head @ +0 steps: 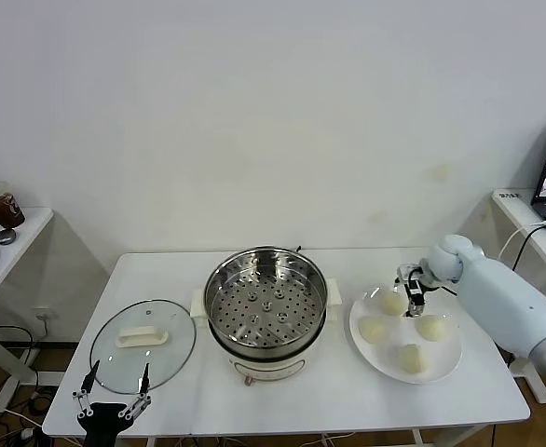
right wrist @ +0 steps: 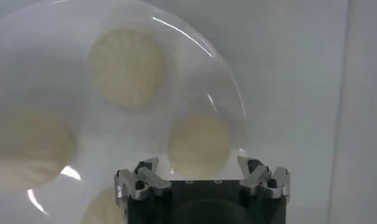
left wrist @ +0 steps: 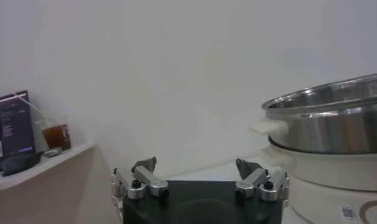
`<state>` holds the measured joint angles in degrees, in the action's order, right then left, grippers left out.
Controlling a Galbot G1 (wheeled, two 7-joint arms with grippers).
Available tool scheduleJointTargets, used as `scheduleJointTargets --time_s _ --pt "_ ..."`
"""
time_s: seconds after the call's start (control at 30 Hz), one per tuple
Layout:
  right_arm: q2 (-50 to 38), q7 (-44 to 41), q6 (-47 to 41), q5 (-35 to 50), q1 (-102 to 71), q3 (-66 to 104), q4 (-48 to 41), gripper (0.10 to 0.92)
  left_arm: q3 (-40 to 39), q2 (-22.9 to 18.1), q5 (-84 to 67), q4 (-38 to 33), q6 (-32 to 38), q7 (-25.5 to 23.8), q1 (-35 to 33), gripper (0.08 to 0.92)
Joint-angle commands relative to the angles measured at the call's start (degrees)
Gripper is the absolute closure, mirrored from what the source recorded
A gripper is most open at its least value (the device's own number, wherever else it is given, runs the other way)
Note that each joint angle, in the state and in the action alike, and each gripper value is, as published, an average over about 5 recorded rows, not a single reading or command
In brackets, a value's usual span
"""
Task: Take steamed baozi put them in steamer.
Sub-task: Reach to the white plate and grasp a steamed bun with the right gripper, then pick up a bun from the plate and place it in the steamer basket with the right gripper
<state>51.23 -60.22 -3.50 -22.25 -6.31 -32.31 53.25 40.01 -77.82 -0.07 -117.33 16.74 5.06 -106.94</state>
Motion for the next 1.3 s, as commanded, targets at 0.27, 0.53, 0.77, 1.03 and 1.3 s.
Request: scheduleJointTargets --time_s 0.27,0.53,0.77,1.03,1.3 --pt "1.71 0.86 -0.42 -0.60 0.56 -1.65 -1.72 0.418 0.08 -0.10 0.49 -0.50 0.14 0.01 -0.08 0.177" --pt "-1.01 0.50 -0.86 2.59 2.74 -3.48 2.37 0.501 0.13 -0.20 0.64 -0.65 0.42 0.01 -0.33 0.177" --pt "-8.26 -1.85 -0.51 14.34 15.66 -11.73 14.42 0.482 0.00 -0.16 0.55 -0.59 0.68 0.07 -0.58 0.177" --pt "-6.52 -4.40 5.91 28.77 39.03 -25.31 18.89 0.474 -0.18 0.44 0.11 -1.02 0.85 0.09 -0.30 0.177" --pt "5.57 -4.26 10.00 37.37 46.46 -34.78 22.80 0.482 0.36 1.25 -0.73 -1.32 0.81 0.58 0.00 0.177"
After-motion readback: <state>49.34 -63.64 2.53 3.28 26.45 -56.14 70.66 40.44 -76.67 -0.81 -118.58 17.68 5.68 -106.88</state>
